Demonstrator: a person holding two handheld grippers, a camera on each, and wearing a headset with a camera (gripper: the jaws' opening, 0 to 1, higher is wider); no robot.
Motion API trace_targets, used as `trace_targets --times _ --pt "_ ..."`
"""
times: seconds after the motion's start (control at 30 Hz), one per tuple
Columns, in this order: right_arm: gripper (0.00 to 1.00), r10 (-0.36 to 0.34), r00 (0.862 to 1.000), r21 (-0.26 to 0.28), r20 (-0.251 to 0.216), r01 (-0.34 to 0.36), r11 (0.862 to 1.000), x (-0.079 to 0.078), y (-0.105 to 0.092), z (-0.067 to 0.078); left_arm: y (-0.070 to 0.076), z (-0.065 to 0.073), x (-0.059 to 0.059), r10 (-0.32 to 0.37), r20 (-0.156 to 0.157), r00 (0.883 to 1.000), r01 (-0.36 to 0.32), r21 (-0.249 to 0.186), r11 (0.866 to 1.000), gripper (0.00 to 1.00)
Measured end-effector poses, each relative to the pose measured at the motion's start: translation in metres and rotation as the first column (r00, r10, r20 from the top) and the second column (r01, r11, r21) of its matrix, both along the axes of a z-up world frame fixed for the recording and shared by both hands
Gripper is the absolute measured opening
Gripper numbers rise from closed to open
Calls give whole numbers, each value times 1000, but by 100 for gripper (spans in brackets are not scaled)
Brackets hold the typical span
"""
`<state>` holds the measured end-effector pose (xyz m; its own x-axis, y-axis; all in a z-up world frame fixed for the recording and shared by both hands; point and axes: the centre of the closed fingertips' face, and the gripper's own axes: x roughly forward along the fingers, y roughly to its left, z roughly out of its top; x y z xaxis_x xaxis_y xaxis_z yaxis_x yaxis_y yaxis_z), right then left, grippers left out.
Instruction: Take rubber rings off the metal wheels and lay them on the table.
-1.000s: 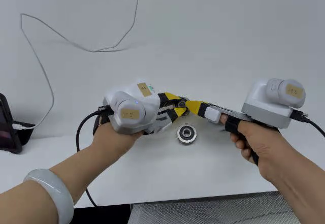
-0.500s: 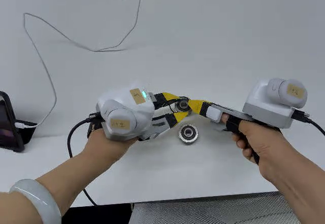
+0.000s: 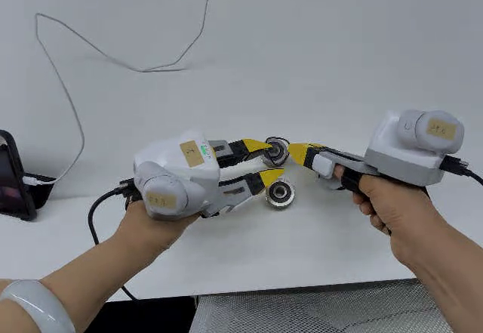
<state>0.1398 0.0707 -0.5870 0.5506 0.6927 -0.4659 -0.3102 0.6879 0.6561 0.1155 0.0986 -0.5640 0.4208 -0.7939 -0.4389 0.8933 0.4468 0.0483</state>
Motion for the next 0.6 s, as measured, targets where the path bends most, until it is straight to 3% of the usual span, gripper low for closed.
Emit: trace_targets --times 0.2,0.33,0.5,0.57,0.6 --pt "1 52 997 -128 63 -44 991 -4 -15 3 8 -2 2 25 3 1000 -25 7 1000 22" --pt "1 71 994 -170 81 -57 984 -8 -22 6 11 -1 1 34 7 999 -34 1 999 26" --pt "1 117 986 -287 120 -79 955 -12 -36 3 15 0 0 53 6 999 -53 2 999 31" --pt "1 137 980 -340 143 -82 937 -12 -42 3 18 0 0 58 11 998 -58 4 998 31" --pt "1 169 972 -399 166 -90 912 -12 -46 4 19 0 0 63 7 998 -63 3 998 32"
